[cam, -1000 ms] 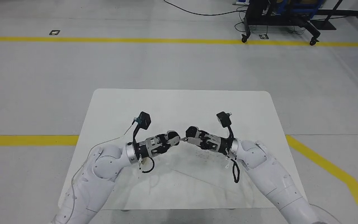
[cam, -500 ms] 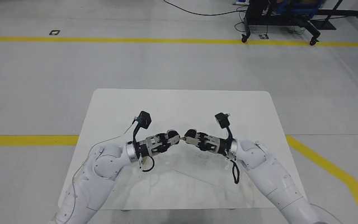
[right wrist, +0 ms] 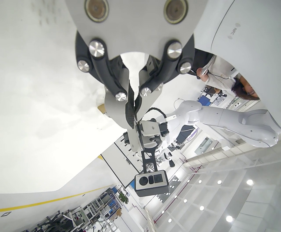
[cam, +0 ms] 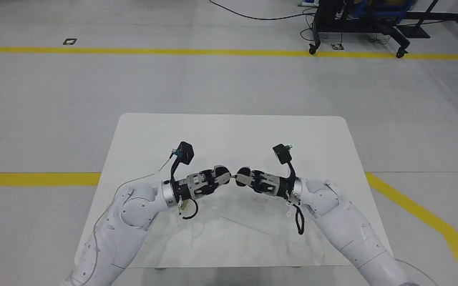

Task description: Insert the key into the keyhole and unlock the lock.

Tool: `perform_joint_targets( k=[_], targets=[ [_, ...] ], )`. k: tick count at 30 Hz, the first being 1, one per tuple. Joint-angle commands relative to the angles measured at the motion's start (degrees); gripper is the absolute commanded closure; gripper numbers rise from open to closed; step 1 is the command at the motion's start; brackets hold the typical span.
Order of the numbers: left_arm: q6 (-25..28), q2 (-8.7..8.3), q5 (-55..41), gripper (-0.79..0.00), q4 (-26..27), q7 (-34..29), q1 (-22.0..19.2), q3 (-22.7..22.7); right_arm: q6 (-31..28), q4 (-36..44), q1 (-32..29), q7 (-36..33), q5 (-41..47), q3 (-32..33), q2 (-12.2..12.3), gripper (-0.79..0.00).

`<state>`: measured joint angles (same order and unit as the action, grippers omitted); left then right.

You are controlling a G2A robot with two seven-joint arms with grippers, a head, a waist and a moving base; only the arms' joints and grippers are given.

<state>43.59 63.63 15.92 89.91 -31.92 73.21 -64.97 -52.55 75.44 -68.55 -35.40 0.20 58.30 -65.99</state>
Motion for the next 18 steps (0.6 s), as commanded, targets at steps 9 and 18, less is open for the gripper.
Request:
perform_joint_targets(
  k=[9,18],
  targets=[
    [0.51,0.00,0.29,-0.785,0.29,1.02,-0.07,-0.11,-4.14,-2.06,-1.47,0.58,3.75,3.87,1.23,0.000],
    [0.51,0.00,0.29,-0.785,0.29,1.02,-0.07,-0.11,-5.45,-1.26,-6.18,0.15,7.84,12.69,3.65,0.000]
  ],
)
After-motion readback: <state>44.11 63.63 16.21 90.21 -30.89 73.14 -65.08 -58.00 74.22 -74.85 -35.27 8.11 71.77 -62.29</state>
